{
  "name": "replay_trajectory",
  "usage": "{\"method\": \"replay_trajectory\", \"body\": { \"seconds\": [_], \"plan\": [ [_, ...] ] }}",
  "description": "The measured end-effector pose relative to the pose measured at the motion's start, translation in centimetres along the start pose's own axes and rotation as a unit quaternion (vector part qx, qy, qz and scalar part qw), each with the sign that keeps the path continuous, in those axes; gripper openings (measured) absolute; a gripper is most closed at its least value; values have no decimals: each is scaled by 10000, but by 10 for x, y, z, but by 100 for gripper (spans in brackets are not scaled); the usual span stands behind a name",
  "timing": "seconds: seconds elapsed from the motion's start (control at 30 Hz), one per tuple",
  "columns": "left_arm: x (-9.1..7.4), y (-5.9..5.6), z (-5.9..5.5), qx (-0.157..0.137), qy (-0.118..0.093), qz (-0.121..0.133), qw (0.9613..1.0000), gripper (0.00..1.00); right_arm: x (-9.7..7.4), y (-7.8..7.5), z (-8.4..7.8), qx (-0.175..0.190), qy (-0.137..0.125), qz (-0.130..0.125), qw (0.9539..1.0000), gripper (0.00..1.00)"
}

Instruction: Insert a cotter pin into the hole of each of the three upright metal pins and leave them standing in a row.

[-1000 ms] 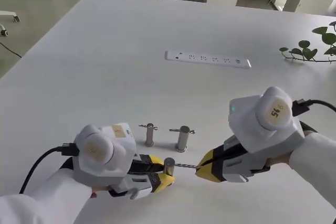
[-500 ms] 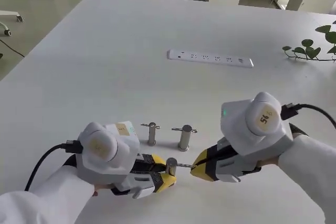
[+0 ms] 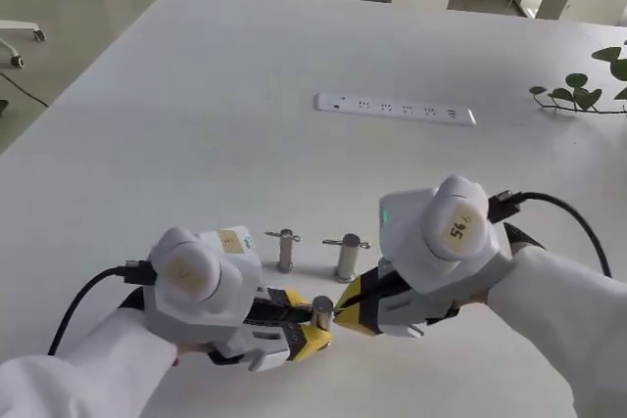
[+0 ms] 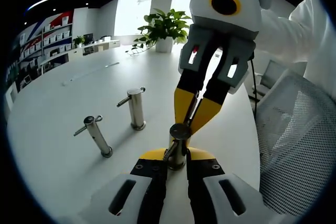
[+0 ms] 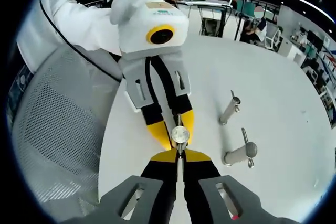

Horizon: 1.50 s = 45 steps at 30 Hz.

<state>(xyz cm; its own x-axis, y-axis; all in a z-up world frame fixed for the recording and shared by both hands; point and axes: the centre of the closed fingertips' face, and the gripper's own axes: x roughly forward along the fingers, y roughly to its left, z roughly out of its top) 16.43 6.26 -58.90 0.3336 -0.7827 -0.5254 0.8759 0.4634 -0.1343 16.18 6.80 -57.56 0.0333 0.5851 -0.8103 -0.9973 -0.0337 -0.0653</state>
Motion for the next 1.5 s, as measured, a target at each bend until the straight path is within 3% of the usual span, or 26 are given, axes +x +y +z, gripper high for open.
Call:
{"method": "replay_trajectory", "body": {
  "seconds": [0.27,0.33,0.53,0.73,0.8,0.9,0.97,1.1,1.17,1.33,1.5],
  "plan": [
    [0,0,0,63,25,-10,10000,12,0,1,0,-488,266,113,9984,0],
    [0,0,0,71,22,-22,10000,12,0,1,1,-767,326,120,9964,0],
    [-1,0,-1,9,59,-64,10000,12,0,2,1,-786,347,168,9962,0],
    [-6,0,-2,9,142,-124,9998,13,0,4,3,-511,111,102,9986,0],
    [-9,-2,-2,-142,122,-205,9996,19,-1,3,4,-342,2,52,9994,1],
    [-18,-4,-4,-116,166,-282,9994,36,-3,1,6,-118,-195,-62,9997,14],
    [-23,-3,-7,-126,217,-276,9993,44,-4,0,7,97,-350,-168,9992,13],
    [-39,2,-11,-253,222,-263,9991,57,-5,3,15,711,-888,-136,9934,16],
    [-45,7,-10,-498,137,-102,9986,66,-4,3,14,808,-950,-157,9921,18],
    [-57,3,-6,-542,-27,-215,9983,85,2,1,9,1029,-988,-241,9895,15],
    [-66,1,-5,-537,-91,-118,9984,93,6,4,13,1218,-1171,-191,9854,16]
  ]
}}
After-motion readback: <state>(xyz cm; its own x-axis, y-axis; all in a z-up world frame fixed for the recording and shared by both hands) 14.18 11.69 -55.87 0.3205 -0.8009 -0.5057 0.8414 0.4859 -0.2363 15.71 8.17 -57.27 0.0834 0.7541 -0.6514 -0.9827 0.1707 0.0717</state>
